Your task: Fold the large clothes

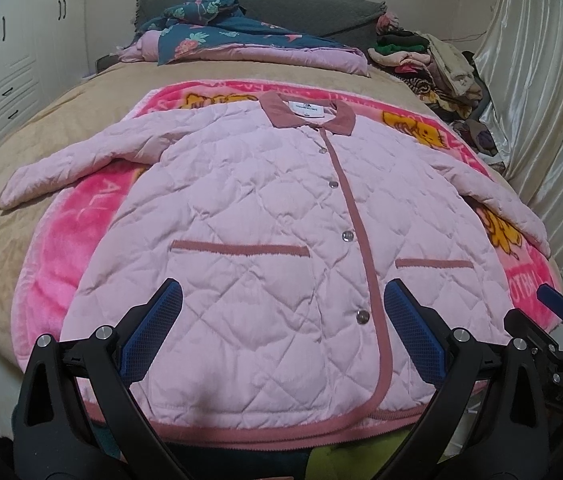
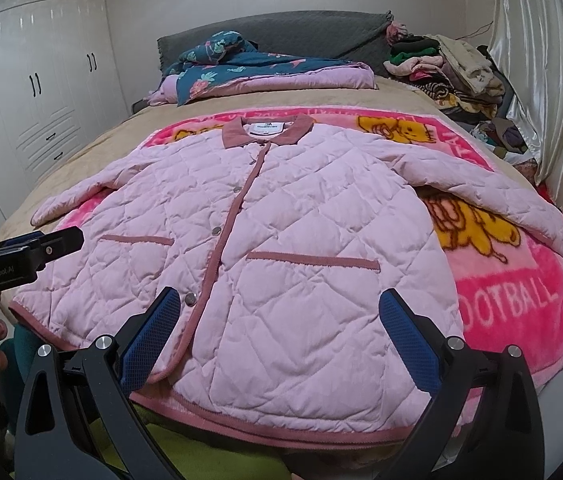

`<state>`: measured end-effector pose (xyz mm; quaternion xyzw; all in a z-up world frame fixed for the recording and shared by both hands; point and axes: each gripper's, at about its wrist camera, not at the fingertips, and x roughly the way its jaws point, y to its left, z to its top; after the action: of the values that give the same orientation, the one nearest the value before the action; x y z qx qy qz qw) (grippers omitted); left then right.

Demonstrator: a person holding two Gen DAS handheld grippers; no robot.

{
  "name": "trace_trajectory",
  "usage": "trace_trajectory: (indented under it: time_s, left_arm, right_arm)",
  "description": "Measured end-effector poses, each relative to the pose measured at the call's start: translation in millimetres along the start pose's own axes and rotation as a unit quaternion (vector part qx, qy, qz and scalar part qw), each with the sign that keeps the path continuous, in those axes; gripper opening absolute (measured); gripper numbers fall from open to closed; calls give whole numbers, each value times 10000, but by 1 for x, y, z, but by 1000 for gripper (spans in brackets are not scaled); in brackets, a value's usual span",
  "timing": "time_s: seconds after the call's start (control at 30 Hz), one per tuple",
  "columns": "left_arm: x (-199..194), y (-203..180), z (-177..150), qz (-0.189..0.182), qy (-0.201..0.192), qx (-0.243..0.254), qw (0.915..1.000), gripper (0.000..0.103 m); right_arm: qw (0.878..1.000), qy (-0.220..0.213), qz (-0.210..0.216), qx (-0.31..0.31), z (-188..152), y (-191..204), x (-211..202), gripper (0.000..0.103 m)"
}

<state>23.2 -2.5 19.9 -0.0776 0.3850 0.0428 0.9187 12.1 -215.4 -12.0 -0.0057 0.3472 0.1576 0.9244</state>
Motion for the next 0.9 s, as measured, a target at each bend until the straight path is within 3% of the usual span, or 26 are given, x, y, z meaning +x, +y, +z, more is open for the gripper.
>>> trace_trajectory:
  time_s: [0.9]
  left_arm:
    - [69,-8,60,-95,141,11,9999,95]
  right_arm:
    - [9995,-134,-67,292,74,-35,60,99]
